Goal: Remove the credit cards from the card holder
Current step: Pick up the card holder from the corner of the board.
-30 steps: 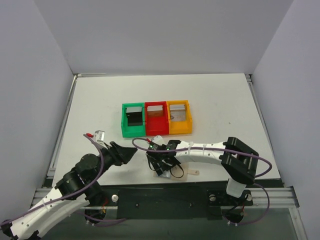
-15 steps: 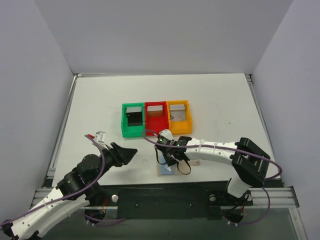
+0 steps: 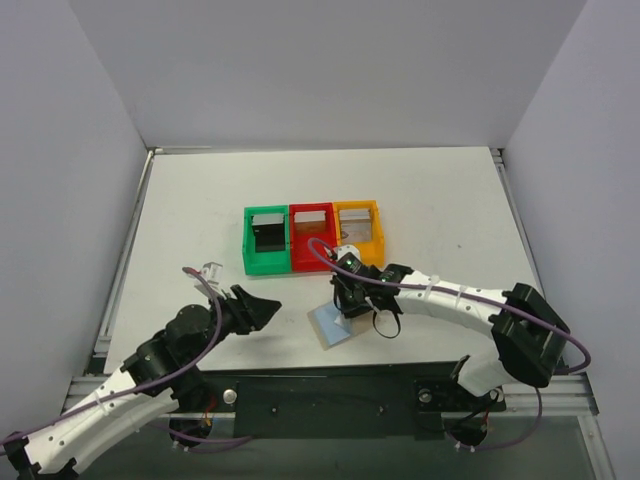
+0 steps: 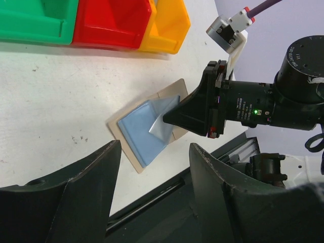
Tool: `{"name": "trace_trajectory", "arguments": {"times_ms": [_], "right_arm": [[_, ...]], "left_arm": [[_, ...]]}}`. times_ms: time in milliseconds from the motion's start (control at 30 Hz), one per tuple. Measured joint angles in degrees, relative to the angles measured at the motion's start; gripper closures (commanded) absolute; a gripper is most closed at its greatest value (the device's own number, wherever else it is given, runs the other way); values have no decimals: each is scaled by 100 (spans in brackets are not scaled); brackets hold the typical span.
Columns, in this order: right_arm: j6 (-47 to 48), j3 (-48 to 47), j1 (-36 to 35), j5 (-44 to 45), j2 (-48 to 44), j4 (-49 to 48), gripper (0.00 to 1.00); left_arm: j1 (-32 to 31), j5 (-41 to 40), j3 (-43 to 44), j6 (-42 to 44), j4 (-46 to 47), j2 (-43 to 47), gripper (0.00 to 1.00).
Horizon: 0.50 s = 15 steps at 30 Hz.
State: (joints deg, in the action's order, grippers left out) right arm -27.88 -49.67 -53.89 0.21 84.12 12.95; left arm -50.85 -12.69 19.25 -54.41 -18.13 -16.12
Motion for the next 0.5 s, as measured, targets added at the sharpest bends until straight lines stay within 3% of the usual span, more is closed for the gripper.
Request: {"name": "trace_trajectory", "arguments": {"times_ms": [67, 100, 233, 500], "right_arm": [[-61, 146, 103, -63, -37, -42, 85], [-81, 210, 144, -76, -42, -44, 74], [-111, 420, 256, -42, -70, -35, 57], [-72, 485, 232, 498, -581, 238, 50]], "left_arm": [[0, 31, -22, -13, 61, -59, 34], [2, 52, -33, -26, 98, -87, 34], [0, 107, -57, -48, 214, -243, 34], [0, 120, -59, -48, 264, -367, 34]]}}
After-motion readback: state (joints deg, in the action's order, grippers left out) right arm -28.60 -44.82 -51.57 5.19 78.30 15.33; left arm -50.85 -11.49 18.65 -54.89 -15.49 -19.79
